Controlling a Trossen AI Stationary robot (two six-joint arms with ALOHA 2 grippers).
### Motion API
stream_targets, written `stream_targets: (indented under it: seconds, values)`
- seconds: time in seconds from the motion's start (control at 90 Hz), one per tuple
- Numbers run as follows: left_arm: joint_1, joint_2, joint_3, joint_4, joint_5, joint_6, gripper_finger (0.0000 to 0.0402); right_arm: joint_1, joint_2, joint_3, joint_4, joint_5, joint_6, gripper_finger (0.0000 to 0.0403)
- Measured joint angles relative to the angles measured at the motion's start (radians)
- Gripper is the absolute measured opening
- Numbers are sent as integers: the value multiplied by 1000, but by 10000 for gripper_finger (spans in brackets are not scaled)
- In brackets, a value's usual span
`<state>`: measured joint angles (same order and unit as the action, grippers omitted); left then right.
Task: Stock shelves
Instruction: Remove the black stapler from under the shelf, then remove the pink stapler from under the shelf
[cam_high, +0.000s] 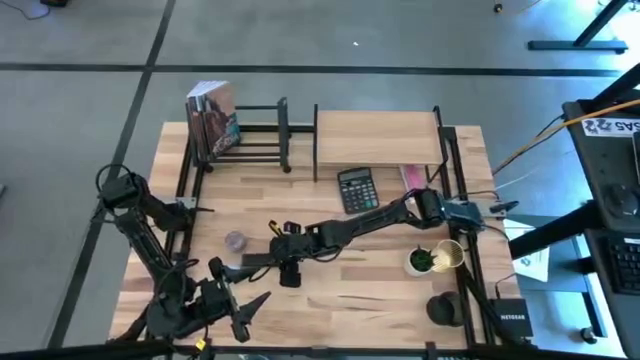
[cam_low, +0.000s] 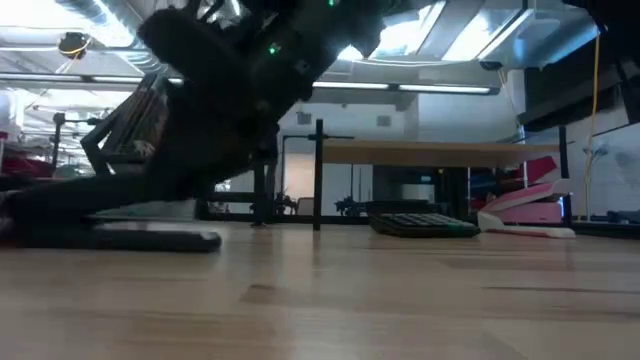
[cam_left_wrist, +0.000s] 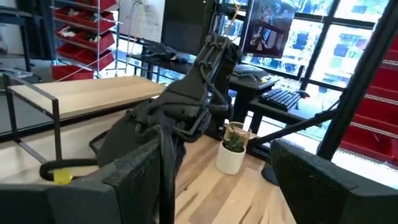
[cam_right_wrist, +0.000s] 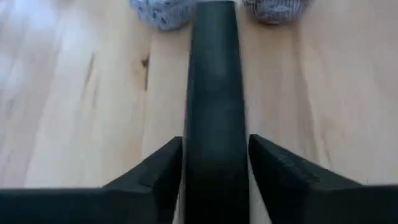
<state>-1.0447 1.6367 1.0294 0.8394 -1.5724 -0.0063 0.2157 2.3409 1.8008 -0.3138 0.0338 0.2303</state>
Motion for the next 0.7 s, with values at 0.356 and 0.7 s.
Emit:
stream_targets:
  seconds: [0.356,0.7]
  values:
    - [-2,0,0,2,4,4,276,-1,-112,-1,-137,23,-208,230]
    - [-9,0,0,-49,4,-66,276,53,-279,-125,-725,563,-299,234]
